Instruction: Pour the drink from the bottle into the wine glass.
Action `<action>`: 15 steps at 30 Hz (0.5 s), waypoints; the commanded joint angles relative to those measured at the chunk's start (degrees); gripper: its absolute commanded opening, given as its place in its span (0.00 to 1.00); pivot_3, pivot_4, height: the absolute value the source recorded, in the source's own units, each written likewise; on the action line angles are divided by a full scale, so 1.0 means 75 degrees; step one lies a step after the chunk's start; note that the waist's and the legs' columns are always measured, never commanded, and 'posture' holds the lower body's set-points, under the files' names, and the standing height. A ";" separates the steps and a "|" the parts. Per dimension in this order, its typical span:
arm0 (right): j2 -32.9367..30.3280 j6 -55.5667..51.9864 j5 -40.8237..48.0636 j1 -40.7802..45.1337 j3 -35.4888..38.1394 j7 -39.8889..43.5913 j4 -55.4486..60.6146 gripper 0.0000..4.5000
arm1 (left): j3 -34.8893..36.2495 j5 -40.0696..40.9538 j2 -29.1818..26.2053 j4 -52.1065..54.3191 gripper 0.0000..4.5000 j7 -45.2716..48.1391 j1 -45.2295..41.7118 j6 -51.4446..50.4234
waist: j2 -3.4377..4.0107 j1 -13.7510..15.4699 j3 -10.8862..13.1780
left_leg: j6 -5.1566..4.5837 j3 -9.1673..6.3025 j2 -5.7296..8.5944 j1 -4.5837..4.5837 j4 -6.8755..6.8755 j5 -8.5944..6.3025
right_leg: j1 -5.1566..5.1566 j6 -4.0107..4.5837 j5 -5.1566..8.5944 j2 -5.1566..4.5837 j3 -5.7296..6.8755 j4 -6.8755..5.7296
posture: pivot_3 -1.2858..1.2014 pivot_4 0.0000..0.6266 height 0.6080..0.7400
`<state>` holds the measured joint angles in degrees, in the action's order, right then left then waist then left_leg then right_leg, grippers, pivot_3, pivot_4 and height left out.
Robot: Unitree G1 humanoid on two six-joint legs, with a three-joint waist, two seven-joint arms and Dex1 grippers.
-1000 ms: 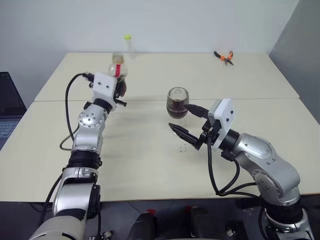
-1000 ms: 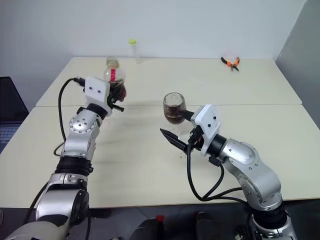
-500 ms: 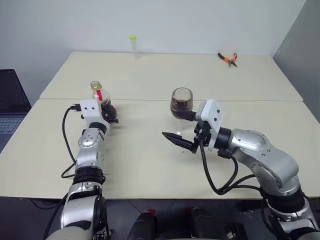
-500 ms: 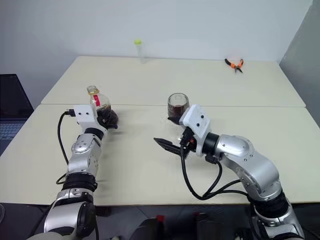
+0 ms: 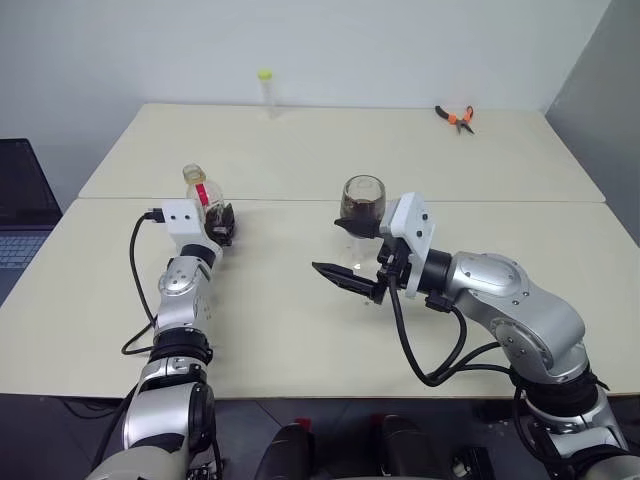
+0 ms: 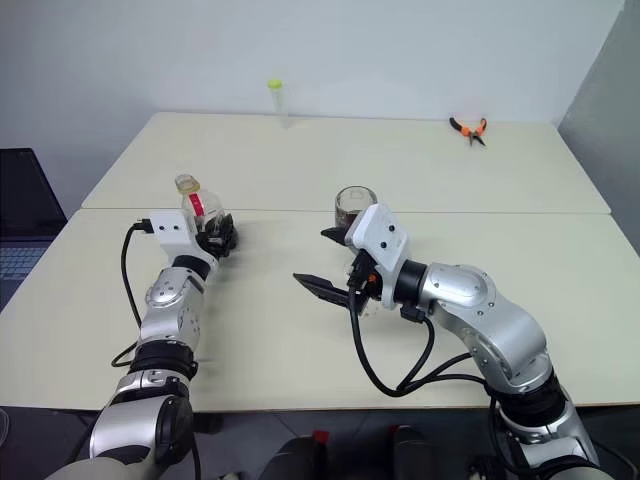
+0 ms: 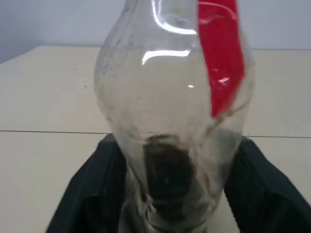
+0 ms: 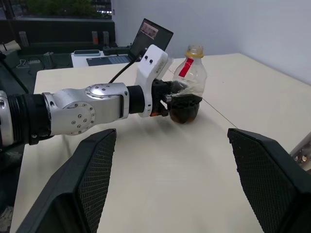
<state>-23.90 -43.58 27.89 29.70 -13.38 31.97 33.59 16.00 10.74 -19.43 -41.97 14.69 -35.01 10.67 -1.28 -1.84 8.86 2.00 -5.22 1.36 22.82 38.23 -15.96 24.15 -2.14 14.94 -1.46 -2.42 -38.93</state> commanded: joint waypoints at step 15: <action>0.0325 0.2990 -0.1298 -0.2584 0.0861 -0.0515 -0.0778 0.88 | -0.0620 -0.0355 0.0496 0.6862 1.00 -0.1135 0.3770 -0.2856 | -0.0004 0.0042 -0.0010 | -0.0026 0.0002 0.0000 -0.0009 -0.0009 -0.0016 | -0.0013 0.0000 0.0000 -0.0036 -0.0004 0.0010 | 0.52 0.24 1.00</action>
<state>-22.49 -26.34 19.23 11.12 -8.57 29.44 28.38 12.03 8.69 -16.09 5.43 6.86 -7.20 -10.16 -1.31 -1.53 8.79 1.80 -5.15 1.36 22.73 38.14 -16.08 24.05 -2.14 14.94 -1.72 -2.48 -38.85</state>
